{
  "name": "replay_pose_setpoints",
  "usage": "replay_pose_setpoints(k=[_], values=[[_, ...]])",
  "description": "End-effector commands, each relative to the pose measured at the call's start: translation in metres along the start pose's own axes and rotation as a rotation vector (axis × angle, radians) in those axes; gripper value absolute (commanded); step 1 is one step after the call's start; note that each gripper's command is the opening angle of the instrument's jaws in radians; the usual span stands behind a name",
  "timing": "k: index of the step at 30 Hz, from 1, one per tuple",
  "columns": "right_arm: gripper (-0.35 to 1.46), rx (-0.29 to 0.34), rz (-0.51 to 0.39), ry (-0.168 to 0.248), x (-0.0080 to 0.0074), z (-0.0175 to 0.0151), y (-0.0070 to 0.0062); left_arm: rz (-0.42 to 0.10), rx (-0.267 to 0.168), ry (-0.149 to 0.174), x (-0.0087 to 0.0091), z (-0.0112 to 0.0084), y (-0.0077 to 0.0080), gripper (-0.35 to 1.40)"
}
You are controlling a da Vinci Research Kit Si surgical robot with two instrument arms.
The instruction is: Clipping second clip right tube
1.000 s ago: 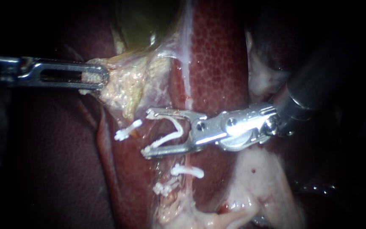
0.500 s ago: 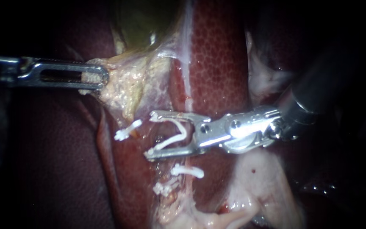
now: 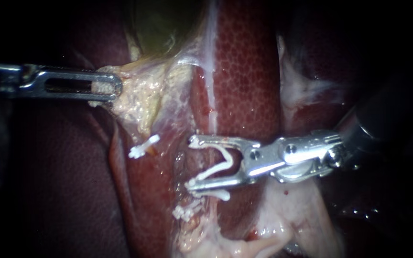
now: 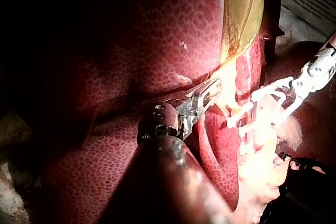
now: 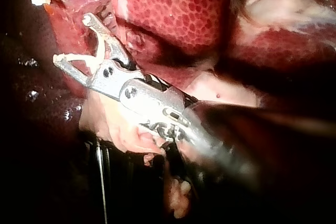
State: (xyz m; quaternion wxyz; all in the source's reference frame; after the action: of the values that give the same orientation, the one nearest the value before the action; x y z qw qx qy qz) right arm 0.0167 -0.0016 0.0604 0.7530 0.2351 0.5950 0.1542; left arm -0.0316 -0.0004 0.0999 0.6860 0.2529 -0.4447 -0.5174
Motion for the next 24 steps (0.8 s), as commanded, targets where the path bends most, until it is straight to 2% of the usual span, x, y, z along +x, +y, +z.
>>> replay_pose_setpoints(k=[1, 8, 16, 20, 24], values=[[0.58, 0.002, 0.024, 0.001, -0.0001, -0.0004, -0.0001, 0.0, 0.001, 0.0, 0.0, 0.0, 0.0, -0.35], [0.58, 0.017, 0.138, 0.002, -0.0008, -0.0034, -0.0009, 0.0, 0.001, 0.0, 0.0, 0.0, 0.0, -0.35], [0.56, 0.019, 0.365, 0.005, -0.0016, -0.0049, -0.0012, 0.0, 0.001, 0.0, 0.0, 0.0, 0.0, -0.35], [0.55, 0.016, 0.484, 0.009, -0.0025, -0.0048, -0.0012, 0.0, 0.001, 0.0, 0.0, 0.0, 0.0, -0.35], [0.55, 0.006, 0.558, -0.027, -0.004, -0.0044, -0.0011, 0.0, 0.001, 0.0, 0.0, 0.0, 0.0, -0.35]])
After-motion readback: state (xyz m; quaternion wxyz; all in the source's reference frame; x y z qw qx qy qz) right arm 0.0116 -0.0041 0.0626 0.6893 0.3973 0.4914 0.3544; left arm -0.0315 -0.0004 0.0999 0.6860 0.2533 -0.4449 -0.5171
